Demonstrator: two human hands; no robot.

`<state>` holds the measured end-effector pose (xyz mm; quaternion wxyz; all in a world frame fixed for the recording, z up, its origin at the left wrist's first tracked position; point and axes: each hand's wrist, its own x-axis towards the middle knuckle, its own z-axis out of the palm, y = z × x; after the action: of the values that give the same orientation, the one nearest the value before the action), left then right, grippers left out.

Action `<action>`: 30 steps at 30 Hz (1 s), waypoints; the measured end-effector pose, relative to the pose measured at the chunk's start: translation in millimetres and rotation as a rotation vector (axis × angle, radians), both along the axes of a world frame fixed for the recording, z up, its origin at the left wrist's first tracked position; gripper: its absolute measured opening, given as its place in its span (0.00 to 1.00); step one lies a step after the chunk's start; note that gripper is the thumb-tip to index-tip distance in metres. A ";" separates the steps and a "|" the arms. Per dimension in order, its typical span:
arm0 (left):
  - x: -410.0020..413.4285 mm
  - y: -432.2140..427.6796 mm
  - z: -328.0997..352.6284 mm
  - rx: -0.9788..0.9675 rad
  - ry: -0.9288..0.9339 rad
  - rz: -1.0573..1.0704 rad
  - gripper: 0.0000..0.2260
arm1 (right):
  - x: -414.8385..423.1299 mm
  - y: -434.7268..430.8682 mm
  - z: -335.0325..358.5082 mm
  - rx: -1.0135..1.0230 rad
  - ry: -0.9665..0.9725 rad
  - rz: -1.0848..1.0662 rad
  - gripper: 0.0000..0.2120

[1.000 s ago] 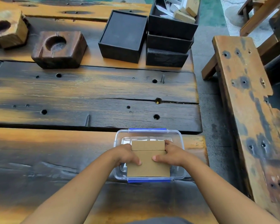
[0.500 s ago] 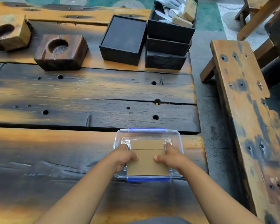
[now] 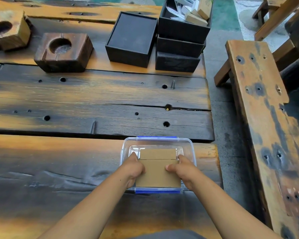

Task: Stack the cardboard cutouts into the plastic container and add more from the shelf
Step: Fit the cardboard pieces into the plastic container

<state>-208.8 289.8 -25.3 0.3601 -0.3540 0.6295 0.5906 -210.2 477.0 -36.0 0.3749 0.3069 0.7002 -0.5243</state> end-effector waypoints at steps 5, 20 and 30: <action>-0.4 -1.3 0.1 -0.011 -0.009 -0.002 0.20 | 1.7 0.2 1.7 0.005 0.002 0.015 0.19; 0.7 -3.2 -7.1 -0.001 -0.036 -0.026 0.21 | 1.9 -4.3 3.1 0.034 0.033 0.017 0.19; 1.8 -2.4 -12.9 -0.089 0.000 -0.193 0.28 | 3.0 -1.6 -1.5 0.081 0.051 0.097 0.21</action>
<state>-207.1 287.4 -38.2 0.3994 -0.3073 0.6862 0.5245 -207.2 475.3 -37.4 0.3694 0.2740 0.7443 -0.4843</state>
